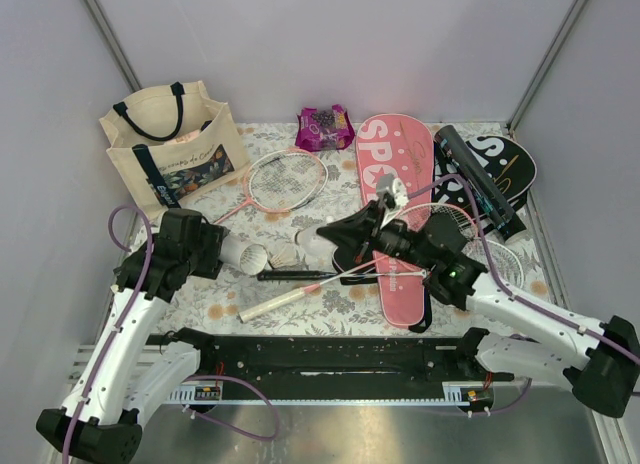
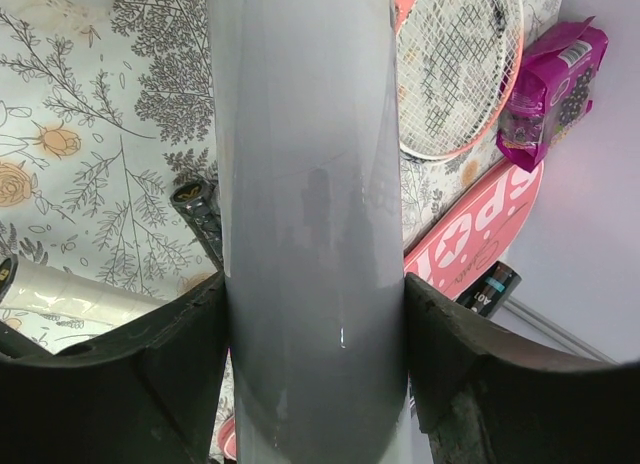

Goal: Pack up the badminton gear
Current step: Place the shuttlecock at the shuttle tube.

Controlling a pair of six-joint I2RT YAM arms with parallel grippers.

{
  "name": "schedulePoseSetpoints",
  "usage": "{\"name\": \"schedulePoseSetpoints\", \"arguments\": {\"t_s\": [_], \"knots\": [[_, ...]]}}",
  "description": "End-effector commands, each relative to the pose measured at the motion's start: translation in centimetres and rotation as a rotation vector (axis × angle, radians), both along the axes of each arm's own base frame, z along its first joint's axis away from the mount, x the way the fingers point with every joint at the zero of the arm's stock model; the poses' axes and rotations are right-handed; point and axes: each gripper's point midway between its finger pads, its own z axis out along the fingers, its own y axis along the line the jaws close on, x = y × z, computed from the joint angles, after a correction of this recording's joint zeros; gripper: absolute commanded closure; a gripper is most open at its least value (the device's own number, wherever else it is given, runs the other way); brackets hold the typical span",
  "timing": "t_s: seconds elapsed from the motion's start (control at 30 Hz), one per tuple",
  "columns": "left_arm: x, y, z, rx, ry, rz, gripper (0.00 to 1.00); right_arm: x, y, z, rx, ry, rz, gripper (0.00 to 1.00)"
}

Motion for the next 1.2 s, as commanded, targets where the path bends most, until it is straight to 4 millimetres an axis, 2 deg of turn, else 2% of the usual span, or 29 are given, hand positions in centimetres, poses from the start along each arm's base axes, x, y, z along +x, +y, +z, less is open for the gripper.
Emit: {"name": "schedulePoseSetpoints", "arguments": {"t_s": [0.0, 0.13, 0.37, 0.57, 0.97, 1.17], "knots": [[1.2, -0.8, 3.5, -0.061, -0.103, -0.002, 0.96, -3.1, 3.7, 2.7, 0.049, -0.138, 0.095, 1.0], [1.1, -1.3, 3.9, -0.09, -0.109, -0.017, 0.96, -4.4, 7.0, 1.5, -0.01, -0.171, 0.122, 1.0], [0.7, -2.2, 4.2, -0.128, -0.108, -0.052, 0.96, -2.5, 10.1, -0.2, -0.083, -0.205, -0.007, 1.0], [0.6, -2.6, 4.6, -0.149, -0.112, -0.067, 0.96, -2.1, 12.9, -1.1, -0.135, -0.243, -0.031, 1.0], [0.2, -2.9, 6.0, -0.176, -0.152, -0.085, 0.96, 0.4, 14.5, -4.8, -0.244, -0.233, -0.178, 1.0], [0.2, -3.1, 5.9, -0.184, -0.145, -0.093, 0.96, 0.8, 15.4, -5.1, -0.237, -0.221, -0.192, 1.0]]}}
